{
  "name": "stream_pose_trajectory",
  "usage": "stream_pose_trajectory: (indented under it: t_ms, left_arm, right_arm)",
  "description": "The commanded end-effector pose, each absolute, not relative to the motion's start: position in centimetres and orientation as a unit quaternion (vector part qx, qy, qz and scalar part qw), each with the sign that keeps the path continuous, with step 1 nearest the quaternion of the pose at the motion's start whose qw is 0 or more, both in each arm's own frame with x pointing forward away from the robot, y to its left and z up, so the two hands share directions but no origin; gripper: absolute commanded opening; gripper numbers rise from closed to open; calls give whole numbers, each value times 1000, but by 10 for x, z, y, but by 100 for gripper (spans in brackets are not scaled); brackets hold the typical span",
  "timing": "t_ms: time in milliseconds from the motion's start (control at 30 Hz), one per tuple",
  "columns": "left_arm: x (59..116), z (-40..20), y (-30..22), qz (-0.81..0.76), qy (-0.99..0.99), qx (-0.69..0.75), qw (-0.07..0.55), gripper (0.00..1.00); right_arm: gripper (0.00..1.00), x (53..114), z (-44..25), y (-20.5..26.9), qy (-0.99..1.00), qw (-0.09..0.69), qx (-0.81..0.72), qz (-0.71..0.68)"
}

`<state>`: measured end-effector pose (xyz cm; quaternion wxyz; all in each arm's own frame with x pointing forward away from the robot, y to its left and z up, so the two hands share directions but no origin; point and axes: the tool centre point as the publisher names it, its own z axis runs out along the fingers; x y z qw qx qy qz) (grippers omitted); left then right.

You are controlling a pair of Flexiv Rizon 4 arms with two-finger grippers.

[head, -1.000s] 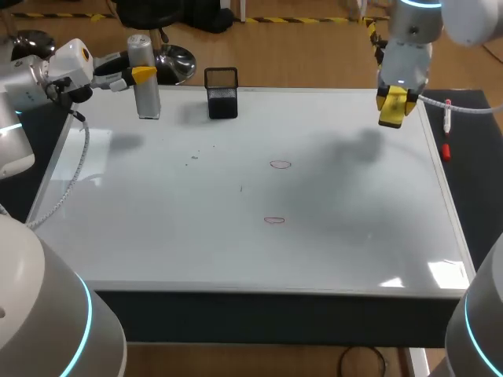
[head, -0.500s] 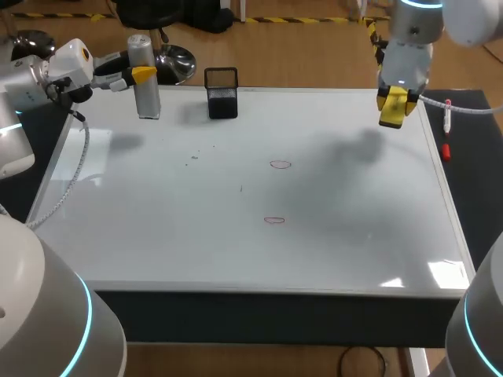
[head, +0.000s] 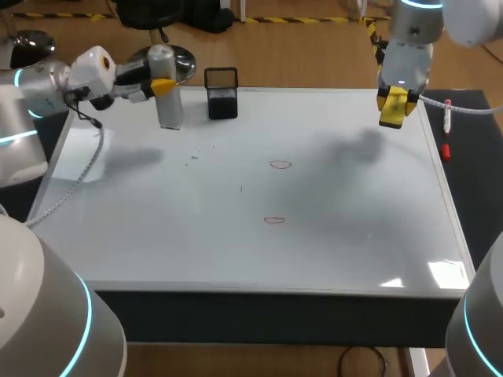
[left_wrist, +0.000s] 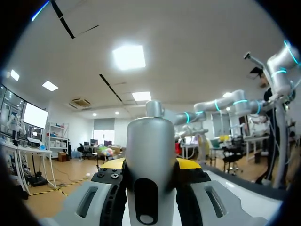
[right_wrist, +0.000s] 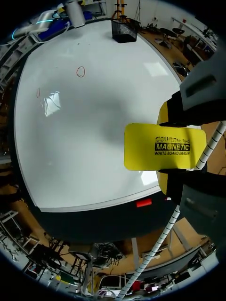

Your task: Pick up the inspection probe, press it on each red-marked spot on the whiteboard one by one, put down the probe, pick up the eraser, and wipe off all the red marks.

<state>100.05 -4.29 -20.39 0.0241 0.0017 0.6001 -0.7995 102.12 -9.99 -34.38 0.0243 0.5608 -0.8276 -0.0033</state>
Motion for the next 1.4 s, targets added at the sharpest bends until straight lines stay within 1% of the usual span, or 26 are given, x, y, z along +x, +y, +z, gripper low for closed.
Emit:
stream_pose_trajectory:
  t_ms: [33,433,767,1033,1400]
  left_arm:
    - [982,-202,-74,-803,596,10,15,0]
    - [942,-200,-168,-811,577,70,-71,0]
    - [931,-215,-225,-804,578,81,-117,0]
    - [930,-230,-256,-787,596,87,-133,0]
    - [936,-251,-279,-775,611,75,-145,0]
  right_arm:
    - [0,1021,-343,-101,-827,25,562,-2]
    - [0,1021,-343,-101,-827,25,562,-2]
    - [0,1021,-343,-101,-827,25,562,-2]
    - [0,1021,-343,-101,-827,25,562,-2]
    - [0,1021,-343,-101,-827,25,562,-2]
